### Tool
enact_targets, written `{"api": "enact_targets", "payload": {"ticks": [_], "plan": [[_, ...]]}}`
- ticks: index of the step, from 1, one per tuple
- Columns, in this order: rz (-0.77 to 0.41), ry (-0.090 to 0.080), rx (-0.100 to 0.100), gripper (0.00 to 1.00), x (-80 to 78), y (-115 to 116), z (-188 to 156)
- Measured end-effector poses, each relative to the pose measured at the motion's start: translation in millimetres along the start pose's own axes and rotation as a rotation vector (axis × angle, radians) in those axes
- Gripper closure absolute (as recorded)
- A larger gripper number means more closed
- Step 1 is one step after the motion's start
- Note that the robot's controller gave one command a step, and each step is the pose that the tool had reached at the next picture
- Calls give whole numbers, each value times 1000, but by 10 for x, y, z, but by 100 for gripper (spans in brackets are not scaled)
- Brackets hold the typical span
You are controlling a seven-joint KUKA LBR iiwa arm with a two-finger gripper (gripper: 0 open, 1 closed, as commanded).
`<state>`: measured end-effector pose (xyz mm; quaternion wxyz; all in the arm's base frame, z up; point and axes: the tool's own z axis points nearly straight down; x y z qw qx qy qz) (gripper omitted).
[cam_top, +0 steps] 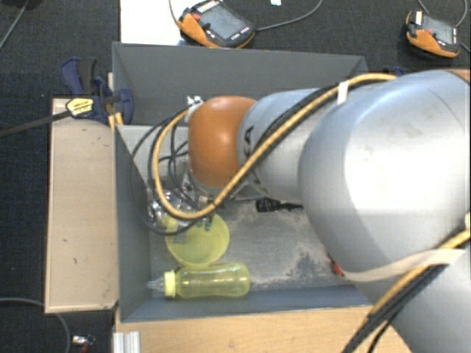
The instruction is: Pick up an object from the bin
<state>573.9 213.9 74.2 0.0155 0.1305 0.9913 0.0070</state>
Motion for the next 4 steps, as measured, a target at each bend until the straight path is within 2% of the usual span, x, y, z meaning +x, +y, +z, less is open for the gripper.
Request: {"api": "enact_targets", "payload": {"ticks": [1, 2, 3, 4], "plan": [[-200, 4, -2, 100, -211, -96, -114], [-200, 4, -1, 100, -211, -96, -117], [-199, 14, 3, 100, -191, -104, -428], [-199, 7, -1, 100, -215, -92, -708]]}}
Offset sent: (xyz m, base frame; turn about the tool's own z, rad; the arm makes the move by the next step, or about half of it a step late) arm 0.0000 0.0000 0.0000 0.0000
